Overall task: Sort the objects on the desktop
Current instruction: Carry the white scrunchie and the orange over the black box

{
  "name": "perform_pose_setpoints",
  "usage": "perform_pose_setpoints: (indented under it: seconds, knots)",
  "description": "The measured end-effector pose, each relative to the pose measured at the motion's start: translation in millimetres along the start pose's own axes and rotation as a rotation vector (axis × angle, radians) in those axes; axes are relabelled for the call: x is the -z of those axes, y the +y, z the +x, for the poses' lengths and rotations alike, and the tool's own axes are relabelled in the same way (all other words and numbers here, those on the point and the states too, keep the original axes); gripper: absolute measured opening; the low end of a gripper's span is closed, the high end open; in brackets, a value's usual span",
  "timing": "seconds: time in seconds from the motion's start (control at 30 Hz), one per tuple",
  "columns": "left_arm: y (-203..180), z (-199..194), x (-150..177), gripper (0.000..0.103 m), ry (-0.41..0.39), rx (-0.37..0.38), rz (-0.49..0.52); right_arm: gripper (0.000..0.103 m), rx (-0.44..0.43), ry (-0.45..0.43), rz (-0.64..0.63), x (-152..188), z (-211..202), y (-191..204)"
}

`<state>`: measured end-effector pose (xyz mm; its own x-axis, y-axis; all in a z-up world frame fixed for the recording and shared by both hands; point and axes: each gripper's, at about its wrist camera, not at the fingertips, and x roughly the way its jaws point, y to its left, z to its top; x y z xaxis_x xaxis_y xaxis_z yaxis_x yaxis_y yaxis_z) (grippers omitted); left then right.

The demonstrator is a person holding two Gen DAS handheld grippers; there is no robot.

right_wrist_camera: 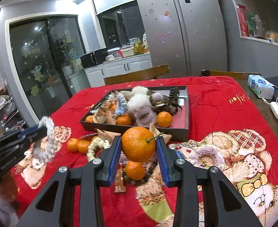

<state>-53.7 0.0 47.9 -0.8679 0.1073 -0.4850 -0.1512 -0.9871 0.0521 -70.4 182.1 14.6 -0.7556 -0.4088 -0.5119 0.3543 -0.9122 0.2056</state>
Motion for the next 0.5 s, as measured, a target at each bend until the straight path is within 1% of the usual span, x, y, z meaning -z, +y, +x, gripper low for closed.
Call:
perform_pose_setpoints:
  seconds: [0.1, 0.17, 0.37, 0.5]
  knots:
    - [-3.9, -9.1, -9.7, 0.011, -0.049, -0.014, 0.026, 0.035, 0.012, -0.008, -0.021, -2.3, -3.6, 8.9]
    - [-5.7, -12.0, -15.1, 0.011, -0.065, -0.015, 0.034, 0.035, 0.009, -0.014, -0.024, -4.1, -6.4, 13.2]
    - [-5.4, -13.1, -29.6, 0.011, -0.06, 0.0, 0.019, 0.035, -0.005, -0.035, -0.015, -13.4, -17.0, 20.3]
    - [-8.2, -12.7, -36.3, 0.011, -0.084, -0.01, 0.034, 0.035, 0.006, -0.048, -0.025, -19.6, -22.3, 25.2]
